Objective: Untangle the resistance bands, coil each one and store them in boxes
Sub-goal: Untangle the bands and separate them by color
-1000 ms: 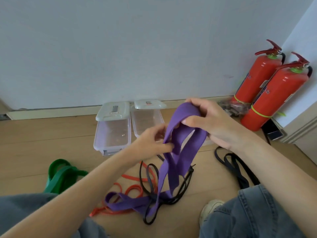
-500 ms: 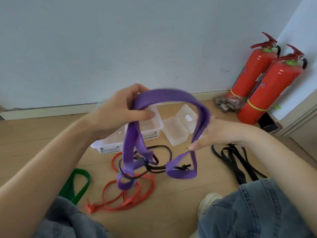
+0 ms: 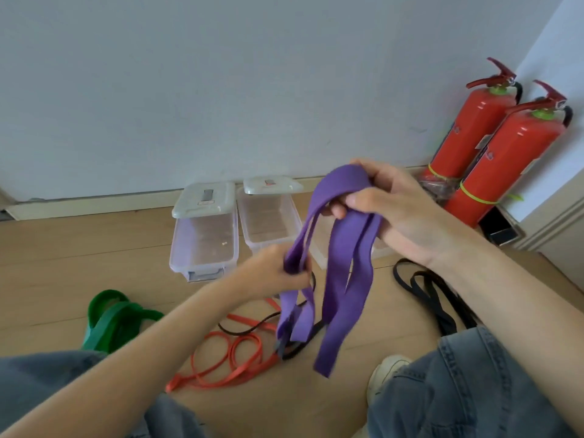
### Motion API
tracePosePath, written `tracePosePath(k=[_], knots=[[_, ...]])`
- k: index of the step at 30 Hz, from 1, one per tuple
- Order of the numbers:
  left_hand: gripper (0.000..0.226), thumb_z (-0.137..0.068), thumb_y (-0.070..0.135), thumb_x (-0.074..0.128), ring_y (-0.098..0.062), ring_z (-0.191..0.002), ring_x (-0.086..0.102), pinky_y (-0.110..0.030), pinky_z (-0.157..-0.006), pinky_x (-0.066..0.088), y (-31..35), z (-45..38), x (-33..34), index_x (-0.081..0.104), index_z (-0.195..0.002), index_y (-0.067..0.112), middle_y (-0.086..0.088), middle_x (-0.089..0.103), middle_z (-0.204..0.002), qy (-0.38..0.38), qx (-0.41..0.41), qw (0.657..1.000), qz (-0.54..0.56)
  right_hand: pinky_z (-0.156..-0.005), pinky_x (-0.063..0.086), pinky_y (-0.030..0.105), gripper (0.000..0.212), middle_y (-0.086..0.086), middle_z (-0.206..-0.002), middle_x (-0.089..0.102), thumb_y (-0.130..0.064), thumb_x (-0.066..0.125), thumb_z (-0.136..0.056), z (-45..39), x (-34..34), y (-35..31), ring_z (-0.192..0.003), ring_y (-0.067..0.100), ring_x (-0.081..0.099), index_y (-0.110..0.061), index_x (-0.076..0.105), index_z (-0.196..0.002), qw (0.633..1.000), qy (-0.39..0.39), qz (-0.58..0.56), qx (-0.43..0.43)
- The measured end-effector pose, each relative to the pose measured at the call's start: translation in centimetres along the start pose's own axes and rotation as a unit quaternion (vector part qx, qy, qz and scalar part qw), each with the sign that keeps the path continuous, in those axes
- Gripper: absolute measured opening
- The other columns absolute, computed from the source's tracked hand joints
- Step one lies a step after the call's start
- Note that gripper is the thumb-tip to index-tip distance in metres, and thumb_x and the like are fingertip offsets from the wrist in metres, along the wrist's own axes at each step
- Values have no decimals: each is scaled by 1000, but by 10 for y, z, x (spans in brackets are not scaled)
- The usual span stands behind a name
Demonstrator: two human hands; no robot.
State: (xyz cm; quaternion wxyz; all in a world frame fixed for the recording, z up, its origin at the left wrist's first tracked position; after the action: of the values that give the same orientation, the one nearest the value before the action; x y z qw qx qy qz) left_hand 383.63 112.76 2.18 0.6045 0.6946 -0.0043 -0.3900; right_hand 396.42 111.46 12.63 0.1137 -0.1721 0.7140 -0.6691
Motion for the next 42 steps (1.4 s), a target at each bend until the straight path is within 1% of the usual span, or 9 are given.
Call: tracePosePath(k=[5, 8, 13, 18, 21, 29, 34, 38, 42], knots=[[10, -86, 8, 59, -18, -70, 60, -36, -73, 51, -21, -2, -7, 57, -76, 8, -2, 61, -70, -39, -95, 994, -26, -74, 49, 28, 11, 4, -64, 62, 3, 56, -82, 5, -30, 8, -71, 19, 60, -7, 60, -80, 996, 75, 28, 41], [13, -79, 13, 66, -16, -68, 63, -30, -67, 53, 22, 2, -65, 59, -69, 16, 1, 62, -62, 51, -32, 990, 125, -84, 52, 22, 17, -3, -88, 71, -5, 67, -81, 13, -56, 14, -90, 14, 66, -15, 65, -94, 945, 23, 299, 128], [34, -62, 5, 62, -13, -74, 55, -28, -69, 46, 74, 10, -68, 56, -89, 25, 2, 61, -81, -26, 49, 993, 104, -97, 39, 15, 86, -19, -134, 50, -37, 86, -59, 25, -27, 40, -124, -6, 44, -42, 39, -131, 930, -114, 275, 215], [42, -70, -13, 62, -9, -71, 54, -24, -65, 44, 62, -6, -43, 47, -87, 22, 2, 55, -83, 33, 24, 998, 51, -85, 51, 40, 35, 12, -101, 64, -21, 81, -69, 9, 1, 41, -93, 25, 62, -15, 59, -97, 943, -21, 317, 102], [36, -72, -11, 62, 6, -56, 48, -9, -56, 39, 41, -11, -44, 47, -82, 20, 4, 53, -74, 95, 34, 994, 45, -59, 46, 16, 21, 9, -83, 61, -8, 73, -73, 4, -2, 27, -70, 13, 57, -14, 55, -83, 969, 19, 238, 56], [14, -85, 8, 64, -11, -69, 59, -29, -73, 49, -38, 1, 19, 60, -74, 16, 6, 63, -69, -43, -85, 995, 33, -71, 52, 30, 11, 5, -61, 57, 0, 50, -68, 6, -26, 12, -61, 16, 56, -4, 50, -78, 991, 92, -101, 6], [26, -78, 6, 68, 2, -56, 50, -15, -58, 43, 9, -3, -65, 52, -85, 25, 10, 57, -67, 119, -14, 989, 88, -91, 48, 39, 22, 7, -93, 67, -6, 67, -76, 11, -71, 29, -93, 24, 64, -10, 61, -97, 929, 84, 315, 177], [34, -64, 17, 63, -2, -59, 54, -13, -55, 43, 61, 4, -64, 48, -91, 29, 15, 65, -70, 19, 40, 997, 58, -98, 38, 22, 90, -12, -136, 44, -37, 81, -60, 11, -43, 36, -122, 3, 44, -30, 35, -136, 920, -21, 348, 180], [38, -70, 0, 65, -3, -57, 51, -12, -55, 42, 64, -4, -42, 46, -90, 25, 8, 65, -69, 14, 58, 997, 43, -73, 46, 14, 29, -5, -94, 65, -22, 80, -71, 2, -6, 35, -89, 9, 63, -23, 60, -92, 919, -63, 380, 90]])
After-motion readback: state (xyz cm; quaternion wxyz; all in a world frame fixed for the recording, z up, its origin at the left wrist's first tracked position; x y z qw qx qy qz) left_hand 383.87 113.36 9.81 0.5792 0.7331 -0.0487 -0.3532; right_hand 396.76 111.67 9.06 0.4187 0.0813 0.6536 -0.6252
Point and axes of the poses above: each hand's wrist, its own z-axis away from the middle knuckle, its own x-axis out of the palm, y = z × x, the point moved 6 cm from there along -z, towards the middle knuckle
